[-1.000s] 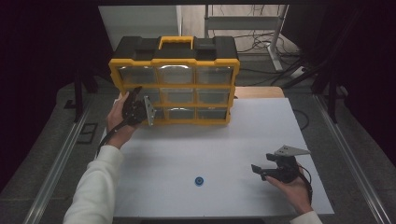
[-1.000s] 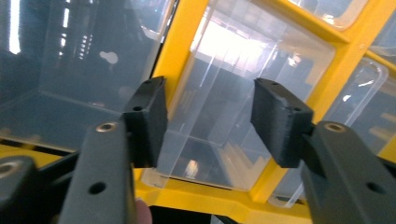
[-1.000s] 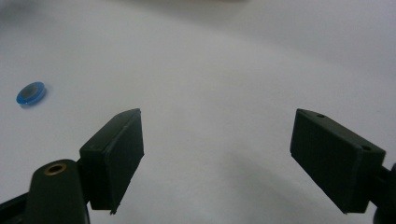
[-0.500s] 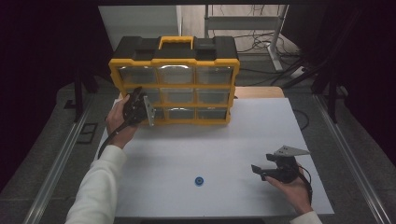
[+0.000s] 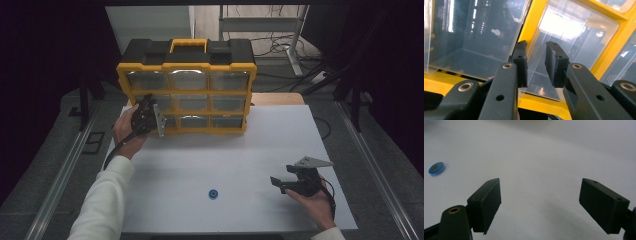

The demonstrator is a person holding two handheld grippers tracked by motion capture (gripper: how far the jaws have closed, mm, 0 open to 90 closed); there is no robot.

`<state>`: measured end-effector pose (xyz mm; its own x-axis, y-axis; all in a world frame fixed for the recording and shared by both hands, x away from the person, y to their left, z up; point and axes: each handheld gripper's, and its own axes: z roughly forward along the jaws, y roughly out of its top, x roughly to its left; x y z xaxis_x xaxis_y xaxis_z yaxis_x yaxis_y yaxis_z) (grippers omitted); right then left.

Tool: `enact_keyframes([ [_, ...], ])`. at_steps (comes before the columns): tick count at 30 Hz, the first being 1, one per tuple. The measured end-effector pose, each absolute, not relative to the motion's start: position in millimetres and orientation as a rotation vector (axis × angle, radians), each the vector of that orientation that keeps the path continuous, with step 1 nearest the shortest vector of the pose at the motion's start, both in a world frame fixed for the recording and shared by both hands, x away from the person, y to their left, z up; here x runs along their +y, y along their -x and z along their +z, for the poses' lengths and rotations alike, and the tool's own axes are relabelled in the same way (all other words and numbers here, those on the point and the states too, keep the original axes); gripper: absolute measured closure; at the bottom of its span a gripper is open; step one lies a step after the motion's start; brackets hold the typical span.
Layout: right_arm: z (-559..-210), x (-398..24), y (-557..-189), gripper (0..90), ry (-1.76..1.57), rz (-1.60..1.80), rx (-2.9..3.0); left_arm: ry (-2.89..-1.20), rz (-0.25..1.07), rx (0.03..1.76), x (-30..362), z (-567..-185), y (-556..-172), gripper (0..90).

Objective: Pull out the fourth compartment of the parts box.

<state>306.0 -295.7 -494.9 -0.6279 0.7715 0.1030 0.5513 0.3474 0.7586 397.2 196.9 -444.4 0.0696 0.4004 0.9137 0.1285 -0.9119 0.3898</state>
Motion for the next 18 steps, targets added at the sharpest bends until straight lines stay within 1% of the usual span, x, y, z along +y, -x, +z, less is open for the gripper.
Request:
enact_keyframes([
  [18, -495.4, -297.7, -305.6, 18.4, -1.189, 1.135, 2.331, -2.12, 1.925, 0.52, 199.6, -444.6, -389.6, 73.1],
])
